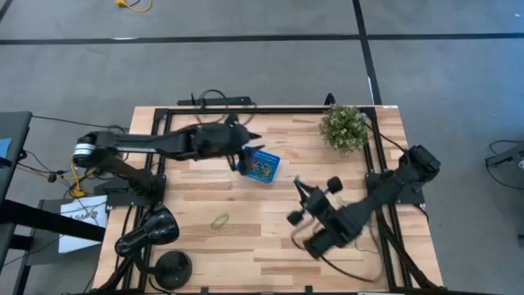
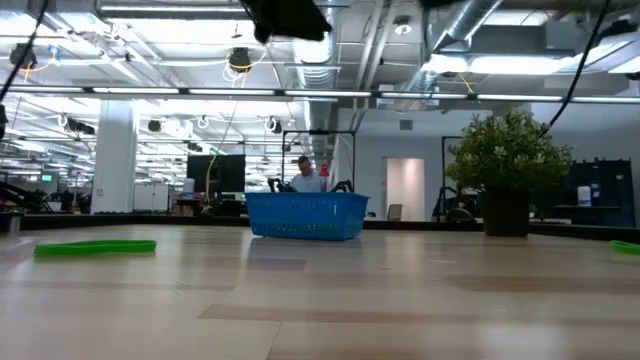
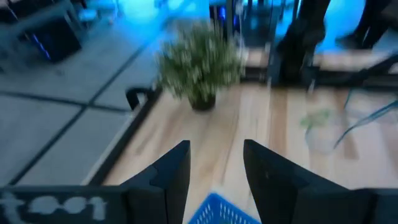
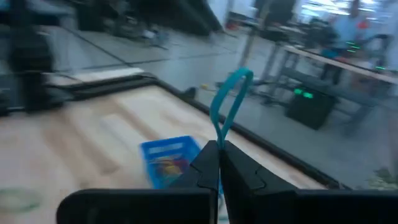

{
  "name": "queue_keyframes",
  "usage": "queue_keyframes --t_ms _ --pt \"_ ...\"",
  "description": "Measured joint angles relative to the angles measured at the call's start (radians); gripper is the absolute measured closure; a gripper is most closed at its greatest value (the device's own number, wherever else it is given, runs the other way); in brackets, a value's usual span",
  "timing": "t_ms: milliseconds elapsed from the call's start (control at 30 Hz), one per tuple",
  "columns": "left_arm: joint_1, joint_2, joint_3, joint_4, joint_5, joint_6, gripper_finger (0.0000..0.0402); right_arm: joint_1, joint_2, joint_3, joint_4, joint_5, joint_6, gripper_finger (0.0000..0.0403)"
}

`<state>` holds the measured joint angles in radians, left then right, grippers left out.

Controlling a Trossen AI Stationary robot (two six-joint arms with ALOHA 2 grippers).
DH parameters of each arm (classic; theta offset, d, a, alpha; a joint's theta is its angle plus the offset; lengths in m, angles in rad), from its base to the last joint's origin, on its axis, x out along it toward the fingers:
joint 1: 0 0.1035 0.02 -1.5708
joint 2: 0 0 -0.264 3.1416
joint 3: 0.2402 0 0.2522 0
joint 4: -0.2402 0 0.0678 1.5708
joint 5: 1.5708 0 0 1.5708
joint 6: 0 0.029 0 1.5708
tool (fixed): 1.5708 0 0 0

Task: Pick and place items into bin
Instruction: Put the blue rubber band into the blue bin

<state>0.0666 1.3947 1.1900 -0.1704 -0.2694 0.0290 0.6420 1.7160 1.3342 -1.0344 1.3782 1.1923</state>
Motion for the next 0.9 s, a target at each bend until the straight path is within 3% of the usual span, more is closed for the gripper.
queue_keyframes --t_ms 233,467,767,900 --pt "0.000 -0.144 0.000 -0.046 0.000 0.027 0.0262 -0.171 0.030 -0.002 0.046 -0.003 -0.084 0.0402" --pt "-0.001 -0.180 0.000 -0.156 0.001 0.021 0.0262 -0.310 0.100 0.000 0.206 -0.042 -0.226 0.0403" --pt "0.000 -0.147 0.000 -0.273 0.003 -0.009 0.0262 -0.450 0.216 -0.002 0.701 -0.269 -0.707 0.0403" --pt "-0.001 -0.148 0.000 -0.284 0.003 -0.032 0.0262 -0.503 0.237 -0.001 0.781 -0.378 -0.746 0.0403"
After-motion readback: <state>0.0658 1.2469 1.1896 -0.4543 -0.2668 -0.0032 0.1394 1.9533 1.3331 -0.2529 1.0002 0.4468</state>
